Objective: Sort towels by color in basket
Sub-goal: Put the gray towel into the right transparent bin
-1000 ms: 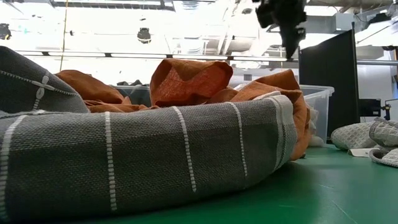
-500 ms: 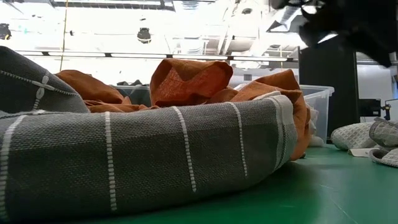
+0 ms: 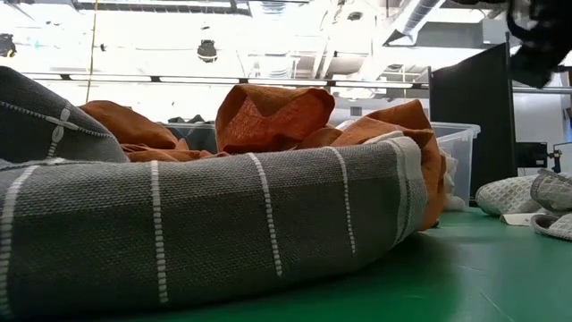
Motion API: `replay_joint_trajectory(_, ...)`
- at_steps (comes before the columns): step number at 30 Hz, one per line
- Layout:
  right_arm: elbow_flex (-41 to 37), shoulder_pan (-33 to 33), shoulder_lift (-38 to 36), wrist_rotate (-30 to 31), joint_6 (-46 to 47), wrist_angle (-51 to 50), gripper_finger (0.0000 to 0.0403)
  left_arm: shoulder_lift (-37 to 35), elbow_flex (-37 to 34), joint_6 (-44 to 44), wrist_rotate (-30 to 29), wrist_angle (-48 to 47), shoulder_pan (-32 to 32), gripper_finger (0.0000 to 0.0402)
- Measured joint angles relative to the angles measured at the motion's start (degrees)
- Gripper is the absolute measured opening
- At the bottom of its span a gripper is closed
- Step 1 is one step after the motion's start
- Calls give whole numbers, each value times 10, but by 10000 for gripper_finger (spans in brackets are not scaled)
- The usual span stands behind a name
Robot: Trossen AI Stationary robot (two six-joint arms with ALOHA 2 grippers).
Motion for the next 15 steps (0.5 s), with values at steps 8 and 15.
replay_joint_trajectory(8, -65, 37, 0, -15, 113, 107, 298, 0, 0, 1, 4, 0, 0, 247)
replay_joint_trajectory(15, -118, 59, 0, -11, 159, 187, 269, 0, 0, 8, 4, 0, 0, 247)
